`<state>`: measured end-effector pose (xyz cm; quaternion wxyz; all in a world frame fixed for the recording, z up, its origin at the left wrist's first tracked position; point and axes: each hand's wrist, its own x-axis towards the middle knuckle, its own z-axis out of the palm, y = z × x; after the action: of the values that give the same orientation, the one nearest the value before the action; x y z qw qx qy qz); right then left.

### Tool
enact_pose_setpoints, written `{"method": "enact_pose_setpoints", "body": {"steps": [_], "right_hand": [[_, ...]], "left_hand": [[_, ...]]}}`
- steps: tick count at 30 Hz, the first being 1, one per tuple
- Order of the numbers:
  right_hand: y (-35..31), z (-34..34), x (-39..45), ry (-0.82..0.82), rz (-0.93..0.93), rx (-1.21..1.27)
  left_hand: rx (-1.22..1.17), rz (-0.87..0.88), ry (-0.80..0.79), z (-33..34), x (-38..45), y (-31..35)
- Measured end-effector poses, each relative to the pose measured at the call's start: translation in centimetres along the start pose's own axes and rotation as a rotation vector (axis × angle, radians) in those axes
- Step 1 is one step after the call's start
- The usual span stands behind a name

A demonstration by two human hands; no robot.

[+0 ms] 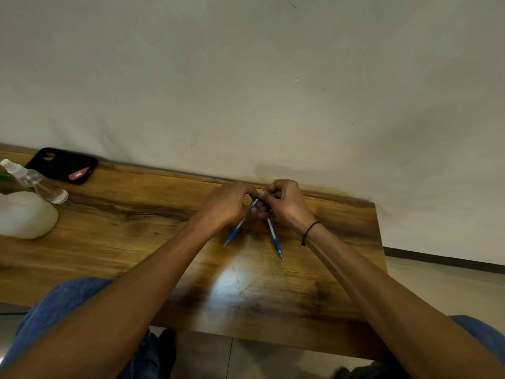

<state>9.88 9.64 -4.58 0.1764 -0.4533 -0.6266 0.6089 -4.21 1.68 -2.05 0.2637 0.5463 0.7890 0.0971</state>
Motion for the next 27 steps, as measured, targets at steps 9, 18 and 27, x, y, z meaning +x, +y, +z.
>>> {"method": "enact_pose_setpoints", "body": {"steps": [9, 18, 27], "right_hand": [[-0.2, -1.5, 0.5, 0.079, -0.14, -0.383], [2.9, 0.3, -1.3, -0.008, -0.309, -1.032], [4.1, 0.7, -1.2, -0.014, -0.384, -1.195]], "left_hand": [[-0.062, -0.05, -0.014, 0.5, 0.5, -1.1], [-0.016, -0.158, -0.053, 2.5, 1.5, -3.3], [0.02, -0.12, 0.022, 3.4, 1.7, -3.5]]}}
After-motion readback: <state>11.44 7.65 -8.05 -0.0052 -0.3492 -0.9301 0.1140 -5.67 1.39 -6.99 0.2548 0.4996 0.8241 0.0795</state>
